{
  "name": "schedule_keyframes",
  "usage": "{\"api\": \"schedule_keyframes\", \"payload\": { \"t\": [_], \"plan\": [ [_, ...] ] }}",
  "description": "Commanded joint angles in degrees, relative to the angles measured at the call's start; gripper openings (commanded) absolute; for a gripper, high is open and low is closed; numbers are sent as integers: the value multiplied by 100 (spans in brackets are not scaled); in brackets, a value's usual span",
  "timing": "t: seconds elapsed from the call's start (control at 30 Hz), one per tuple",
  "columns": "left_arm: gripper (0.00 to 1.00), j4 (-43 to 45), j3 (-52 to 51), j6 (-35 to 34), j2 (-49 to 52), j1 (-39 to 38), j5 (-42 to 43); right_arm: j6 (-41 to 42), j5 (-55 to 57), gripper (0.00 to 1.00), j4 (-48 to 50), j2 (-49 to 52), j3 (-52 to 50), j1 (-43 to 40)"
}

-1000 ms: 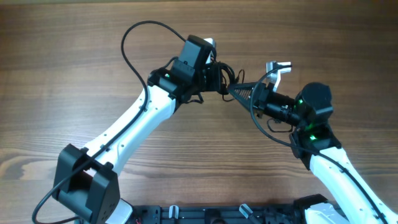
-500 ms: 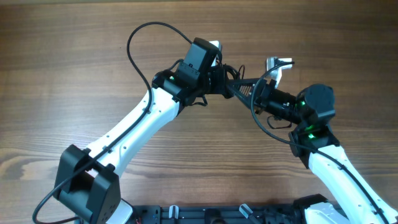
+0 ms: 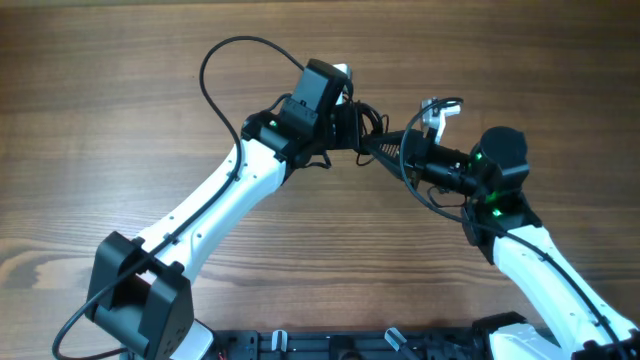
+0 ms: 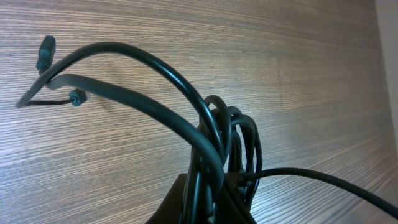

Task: Untangle cables

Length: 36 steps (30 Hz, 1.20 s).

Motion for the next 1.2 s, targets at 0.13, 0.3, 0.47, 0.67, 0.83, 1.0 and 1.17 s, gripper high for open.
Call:
{"api": "schedule_keyframes", "payload": {
  "t": [0.13,0.3,0.47,0.67,0.83,1.0,1.17],
  "plan": [
    [4,94,76,-55,-114,-70,457,-57,-249,4,1733,210,31,61],
    [4,188,76,-55,-114,70,1294,76,-380,4,1779,212,31,61],
    [4,177,76,-57,-114,278,1355,76,-570,4,1641,210,31,61],
    [4,177,76,-59,-114,601,1399,208,-704,4,1582,210,31,61],
    [4,177,76,-57,-114,708,1397,243,-844,4,1547,210,31,61],
    [4,177,76,-59,-114,719,1397,234,-846,4,1547,210,31,61],
    [4,216,76,-57,-114,717,1838,214,-800,4,1438,212,31,61]
  ]
}}
